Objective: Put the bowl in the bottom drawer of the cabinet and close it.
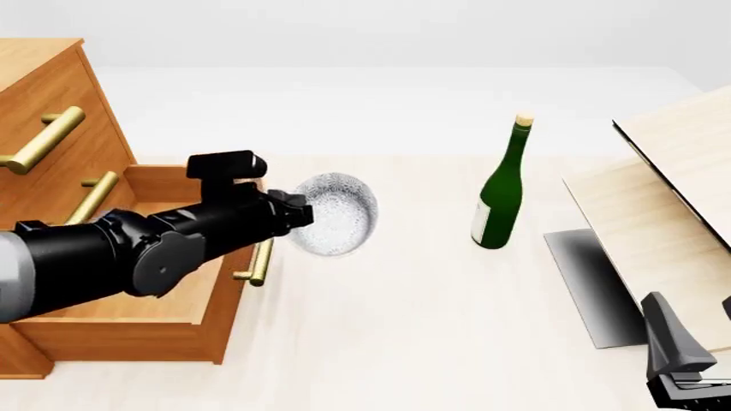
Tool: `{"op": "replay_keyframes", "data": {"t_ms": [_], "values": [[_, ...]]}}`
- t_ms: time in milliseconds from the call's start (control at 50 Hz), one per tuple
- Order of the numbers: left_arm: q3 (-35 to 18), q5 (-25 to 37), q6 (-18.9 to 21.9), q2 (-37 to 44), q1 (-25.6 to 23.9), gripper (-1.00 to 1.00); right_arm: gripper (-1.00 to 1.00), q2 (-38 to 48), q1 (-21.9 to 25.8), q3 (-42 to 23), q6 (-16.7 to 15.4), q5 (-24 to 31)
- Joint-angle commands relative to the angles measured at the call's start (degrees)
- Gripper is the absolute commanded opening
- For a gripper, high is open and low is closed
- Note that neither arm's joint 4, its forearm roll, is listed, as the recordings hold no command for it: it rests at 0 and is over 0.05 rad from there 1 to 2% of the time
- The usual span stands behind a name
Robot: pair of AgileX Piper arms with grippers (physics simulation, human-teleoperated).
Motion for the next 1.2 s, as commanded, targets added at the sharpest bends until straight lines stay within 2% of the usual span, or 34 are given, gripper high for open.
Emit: {"op": "replay_keyframes", "data": {"t_ms": [20,520,1200], "values": [[0.95,1.36,0.84,-3.6,0.87,-1.0,1.0,0.0,0.01,0.0,-0.01,0.0],[3.9,4.36,3.27,-11.94,4.88,-1.0,1.0,0.01,-0.01,0.0,0.0,0.0],[6.58,8.34,4.38,-20.61,11.16,-1.0,1.0,0.0,0.01,0.0,-0.01,0.0]]}}
